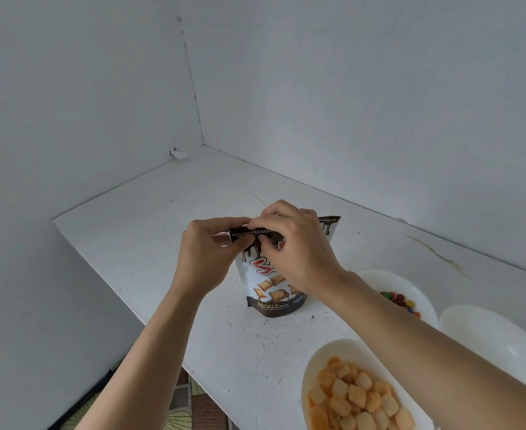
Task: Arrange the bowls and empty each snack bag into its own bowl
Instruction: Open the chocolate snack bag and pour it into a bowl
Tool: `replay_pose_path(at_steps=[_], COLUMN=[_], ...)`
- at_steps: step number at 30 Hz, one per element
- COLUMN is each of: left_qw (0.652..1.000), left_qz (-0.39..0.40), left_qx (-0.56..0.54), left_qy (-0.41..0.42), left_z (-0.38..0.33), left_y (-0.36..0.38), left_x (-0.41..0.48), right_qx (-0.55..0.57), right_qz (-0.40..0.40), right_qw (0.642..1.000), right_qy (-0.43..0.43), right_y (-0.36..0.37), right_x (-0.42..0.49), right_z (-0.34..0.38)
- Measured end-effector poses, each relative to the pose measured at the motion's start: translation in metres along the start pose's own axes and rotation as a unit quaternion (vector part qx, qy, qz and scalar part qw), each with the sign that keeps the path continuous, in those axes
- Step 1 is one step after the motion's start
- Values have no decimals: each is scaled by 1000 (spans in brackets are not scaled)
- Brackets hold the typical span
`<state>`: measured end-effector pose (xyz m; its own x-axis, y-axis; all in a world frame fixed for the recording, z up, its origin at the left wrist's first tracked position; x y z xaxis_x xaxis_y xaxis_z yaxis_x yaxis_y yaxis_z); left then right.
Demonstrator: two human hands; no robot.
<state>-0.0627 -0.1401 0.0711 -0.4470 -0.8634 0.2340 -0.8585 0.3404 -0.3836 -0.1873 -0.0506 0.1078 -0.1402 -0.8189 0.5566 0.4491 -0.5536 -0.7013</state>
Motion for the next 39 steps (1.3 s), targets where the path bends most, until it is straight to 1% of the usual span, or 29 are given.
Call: replay_pose_path(at_steps=[4,7,9,12,13,15,17,19,21,24,27,30,32,35,39], left_qw=[1000,1000,999,998,998,997,993,985,977,971,965,951,948,952,953], left_qz=[2,7,13,20,24,38,58,94,140,190,247,310,318,301,286], left_qx=[6,11,17,22,25,40,70,96,102,91,64,16,28,58,93], left_qy=[8,28,44,52,53,58,80,112,125,109,53,7,5,6,17], left_z=[-2,-10,-15,-15,-14,-12,-15,-24,-34,-43,-41,-41,-46,-54,-60], left_y=[-1,-1,-1,-3,-3,-1,2,9,16,22,30,42,48,52,55], left_x=[-1,-3,-5,-6,-6,-6,-6,-9,-10,-5,0,-1,1,7,12], right_qx=[3,28,33,-18,-39,-74,-87,-91,-107,-88,-22,23,35,47,25], right_qz=[5,28,61,125,136,124,77,26,-7,-15,4,22,30,44,73], right_qw=[1000,999,997,991,989,989,992,994,993,995,1000,999,999,998,997], right_qy=[1,12,30,38,35,31,46,57,48,33,17,6,-2,-8,-19], right_y=[0,2,4,5,4,-2,-13,-22,-26,-28,-29,-34,-37,-39,-35], right_x=[1,8,13,16,15,12,7,1,-4,-10,-17,-21,-23,-23,-22], right_z=[1,1,1,0,-1,-6,-16,-22,-21,-17,-17,-19,-21,-23,-21])
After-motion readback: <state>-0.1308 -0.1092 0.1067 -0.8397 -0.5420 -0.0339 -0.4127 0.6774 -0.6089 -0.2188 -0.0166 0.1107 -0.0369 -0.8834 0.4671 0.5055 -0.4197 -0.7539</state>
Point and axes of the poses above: each hand's wrist, its own x-axis towards the middle knuckle, its own y-axis out of the palm, z = x × y, the point moved 9 cm from there along x, towards the middle knuckle, and after that the axes turned 2 degrees about z, right-handed, at the moved point
